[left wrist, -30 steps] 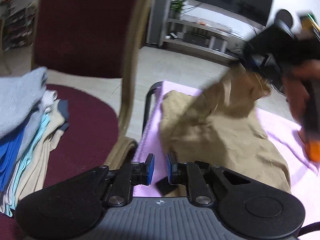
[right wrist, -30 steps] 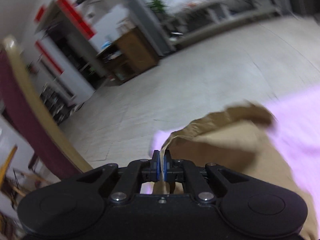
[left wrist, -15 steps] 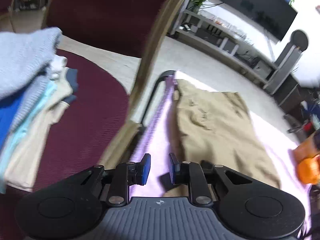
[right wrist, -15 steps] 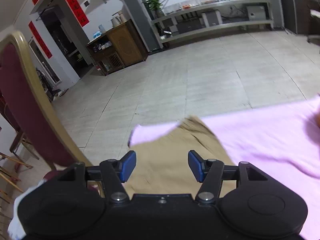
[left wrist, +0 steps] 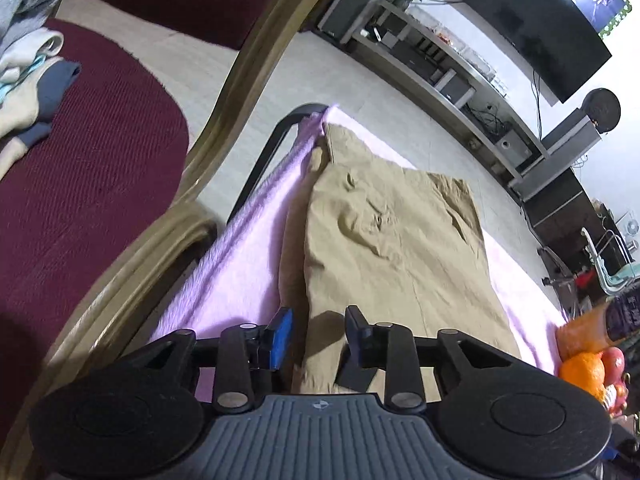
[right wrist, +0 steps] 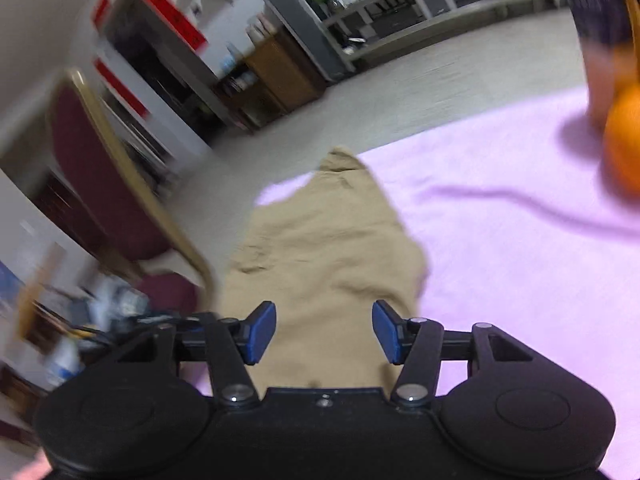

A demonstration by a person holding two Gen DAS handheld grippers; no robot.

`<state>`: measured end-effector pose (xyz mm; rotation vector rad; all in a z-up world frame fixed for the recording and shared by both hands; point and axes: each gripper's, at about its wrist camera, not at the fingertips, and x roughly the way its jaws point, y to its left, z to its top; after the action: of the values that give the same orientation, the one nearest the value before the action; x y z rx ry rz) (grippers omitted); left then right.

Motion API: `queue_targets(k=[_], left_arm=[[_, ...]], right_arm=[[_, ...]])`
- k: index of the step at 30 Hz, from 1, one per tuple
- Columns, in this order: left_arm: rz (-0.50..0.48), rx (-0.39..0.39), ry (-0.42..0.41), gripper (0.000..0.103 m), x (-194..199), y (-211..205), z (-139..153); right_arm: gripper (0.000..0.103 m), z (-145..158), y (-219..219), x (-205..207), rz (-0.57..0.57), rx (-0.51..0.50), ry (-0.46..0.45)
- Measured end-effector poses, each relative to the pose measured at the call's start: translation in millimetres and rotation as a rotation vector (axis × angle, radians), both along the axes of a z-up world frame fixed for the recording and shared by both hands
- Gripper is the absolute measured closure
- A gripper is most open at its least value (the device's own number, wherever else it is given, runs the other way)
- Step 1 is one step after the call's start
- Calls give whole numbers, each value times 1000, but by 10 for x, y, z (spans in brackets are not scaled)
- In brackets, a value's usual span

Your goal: Fold clothes

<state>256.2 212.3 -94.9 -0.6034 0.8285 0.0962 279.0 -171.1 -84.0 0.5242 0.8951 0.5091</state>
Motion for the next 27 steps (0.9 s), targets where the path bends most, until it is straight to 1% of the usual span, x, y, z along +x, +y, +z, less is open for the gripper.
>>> queue_targets(k=[2, 3, 4, 5, 7, 8, 11, 13, 15, 18, 20, 21, 22, 23, 25, 27], left_arm=[[-5, 8, 2, 74, 63, 21, -44], [-6, 3, 0, 76, 96, 25, -61], [-5, -5, -6, 83, 126, 32, -77], [-9, -16, -16, 93, 161, 42, -93], [-20, -15, -34, 98, 219, 33, -109], [-25, 4, -40, 102, 230, 11, -101], [-30, 70, -59, 103, 187, -60, -27], [-10, 90, -71, 103, 149, -72, 8], [15, 101, -58, 103, 131, -56, -14], [30, 125, -6, 102, 128, -53, -89], [33, 148, 29, 94, 130, -69, -93], [34, 156, 41, 93, 118, -73, -69], [35, 161, 51, 80, 96, -73, -31], [37, 170, 55, 73, 52, -77, 27], [45, 204, 59, 74, -76, -106, 180], [36, 253, 43, 74, -285, -210, 360]], right_arm=[[48, -196, -89, 20, -7, 109, 48], [48, -244, -92, 55, 3, 145, 81], [48, -257, -95, 45, 3, 158, 83], [47, -269, -97, 36, 3, 171, 85], [45, -278, -88, 11, 3, 163, 83], [44, -288, -81, 7, 3, 153, 87], [44, -362, -76, 0, -5, 143, 103], [44, -409, -82, -1, -13, 141, 115], [44, -440, -91, -5, -21, 137, 121], [43, -446, -106, -6, -27, 132, 124], [43, -436, -117, -3, -30, 132, 125], [43, -427, -123, -5, -31, 133, 125], [42, -403, -134, -19, -32, 136, 123], [42, -380, -144, -34, -34, 139, 122], [42, -290, -169, -85, -29, 149, 108], [39, -127, -185, -185, -14, 149, 77]])
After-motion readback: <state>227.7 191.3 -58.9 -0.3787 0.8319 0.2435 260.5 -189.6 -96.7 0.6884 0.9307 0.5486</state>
